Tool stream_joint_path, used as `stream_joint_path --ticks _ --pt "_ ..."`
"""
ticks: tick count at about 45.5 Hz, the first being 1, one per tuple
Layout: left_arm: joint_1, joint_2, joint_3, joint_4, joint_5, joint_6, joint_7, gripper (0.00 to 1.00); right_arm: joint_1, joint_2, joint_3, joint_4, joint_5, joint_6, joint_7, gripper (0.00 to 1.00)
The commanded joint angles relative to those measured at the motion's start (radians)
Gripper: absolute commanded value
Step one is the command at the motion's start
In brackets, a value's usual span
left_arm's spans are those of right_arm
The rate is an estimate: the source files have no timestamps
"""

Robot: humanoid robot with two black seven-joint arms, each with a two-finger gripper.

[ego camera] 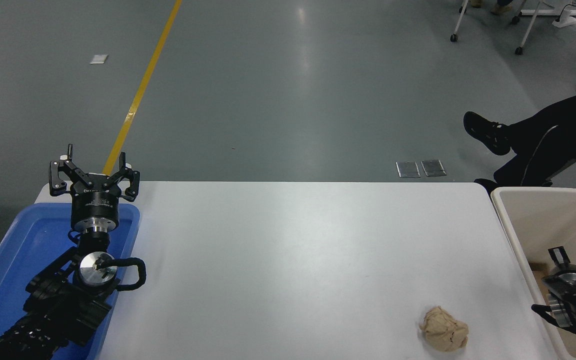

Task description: Pick up paper ball place in dustbin

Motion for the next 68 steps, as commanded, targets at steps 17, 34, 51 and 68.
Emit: stream_joint_path --ticks 17,34,51,68 --pt "-0.002 0.000 0.000 0.000 0.000 0.003 0.000 0.99 -0.001 -0.001 0.002 -0.002 0.004 -0.002 -0.001 0.00" --pt "-0.002 0.000 0.000 0.000 0.000 0.003 0.000 0.99 0.058 -0.004 -0.008 0.002 0.000 0.010 0.001 1.00" --pt "0.000 0.000 0.000 0.000 0.000 0.002 0.000 0.99 0.114 -0.143 -0.010 0.067 -0.013 0.236 0.039 1.00" --pt "0.000 0.000 0.000 0.000 0.000 0.002 0.000 0.99 0.547 -0.421 -0.483 0.763 -0.004 0.236 0.038 1.00"
